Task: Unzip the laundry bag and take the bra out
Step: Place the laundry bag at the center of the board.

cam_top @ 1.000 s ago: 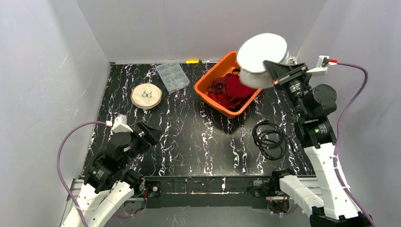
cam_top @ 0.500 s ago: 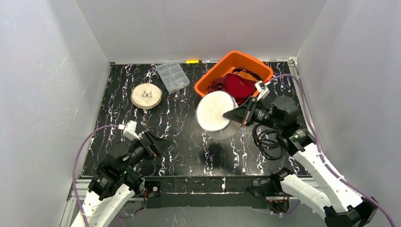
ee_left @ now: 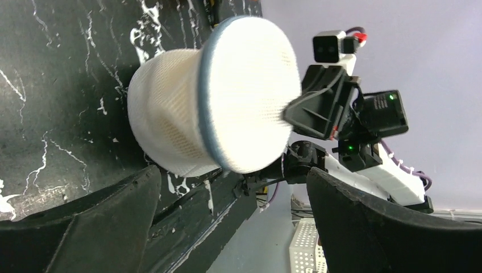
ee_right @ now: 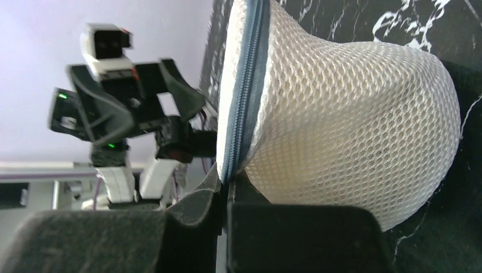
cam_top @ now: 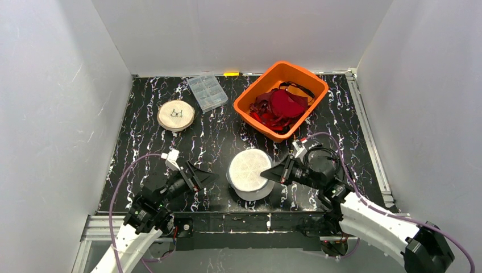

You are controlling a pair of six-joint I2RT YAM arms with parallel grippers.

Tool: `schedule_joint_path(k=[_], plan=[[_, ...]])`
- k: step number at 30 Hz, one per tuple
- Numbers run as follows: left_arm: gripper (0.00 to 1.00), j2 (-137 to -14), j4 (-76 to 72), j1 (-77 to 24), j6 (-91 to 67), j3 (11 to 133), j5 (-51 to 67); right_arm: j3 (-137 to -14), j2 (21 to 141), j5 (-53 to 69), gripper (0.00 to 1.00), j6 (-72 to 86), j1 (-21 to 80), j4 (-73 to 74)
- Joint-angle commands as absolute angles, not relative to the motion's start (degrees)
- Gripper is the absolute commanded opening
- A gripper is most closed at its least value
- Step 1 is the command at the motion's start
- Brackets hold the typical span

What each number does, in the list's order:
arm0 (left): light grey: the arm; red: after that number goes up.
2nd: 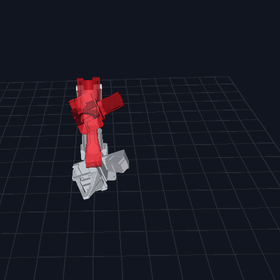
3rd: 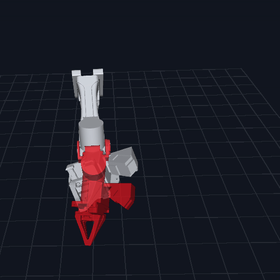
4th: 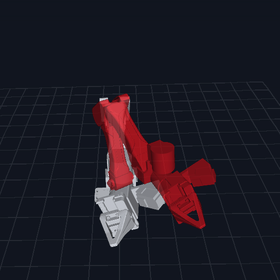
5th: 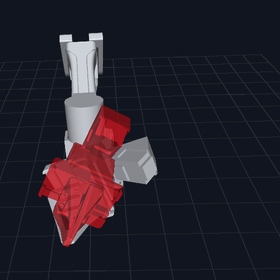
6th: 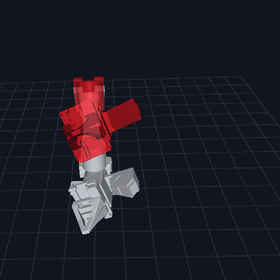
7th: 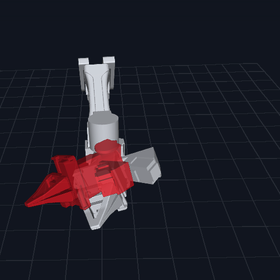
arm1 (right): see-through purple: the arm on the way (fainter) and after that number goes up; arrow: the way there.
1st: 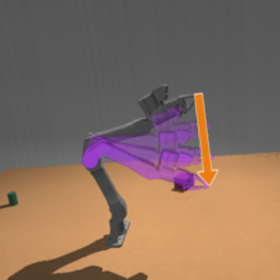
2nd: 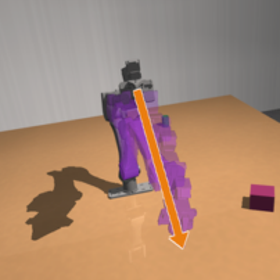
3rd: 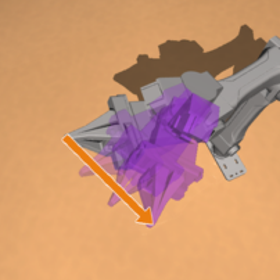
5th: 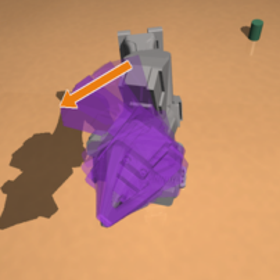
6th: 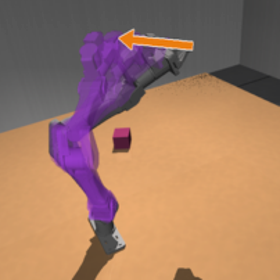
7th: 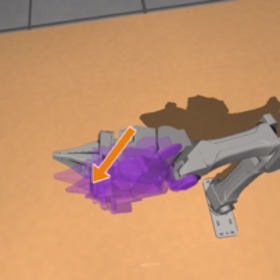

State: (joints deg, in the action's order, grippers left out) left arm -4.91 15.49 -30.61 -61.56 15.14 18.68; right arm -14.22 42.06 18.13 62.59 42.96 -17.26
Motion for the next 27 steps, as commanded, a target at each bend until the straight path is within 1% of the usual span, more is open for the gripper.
schedule_joint_path(k=[1, 7, 12, 17, 21, 24, 27], plan=[[0.97, -6.2, 6.2, -30.9, -65.2, 10.3, 21.8, -10.3, 35.9, 9.3, 0.01, 69.9, 43.4, -31.7], [0.90, -11.8, 0.9, -31.4, -68.2, 8.3, 21.3, -4.7, 32.4, 2.0, 0.01, 75.2, 43.6, -32.3], [0.83, -15.7, -2.3, -34.3, -71.9, 8.7, 16.6, -3.7, 34.6, 1.2, 0.01, 76.4, 44.3, -33.4], [0.82, -24.6, -3.0, -41.7, -70.6, 12.8, 10.2, -2.9, 37.1, -1.6, 0.01, 77.0, 45.7, -35.7], [0.79, -32.0, -5.8, -46.9, -70.0, 14.7, 6.2, -2.8, 38.7, -1.8, 0.01, 77.3, 46.2, -36.6], [0.76, -37.6, -12.1, -48.3, -69.5, 15.1, 5.2, -2.6, 39.0, -1.5, 0.01, 77.5, 46.3, -36.4], [0.73, -42.7, -14.9, -48.5, -68.5, 16.5, 5.1, -2.7, 38.7, -1.1, 0.01, 77.7, 46.3, -35.8]])
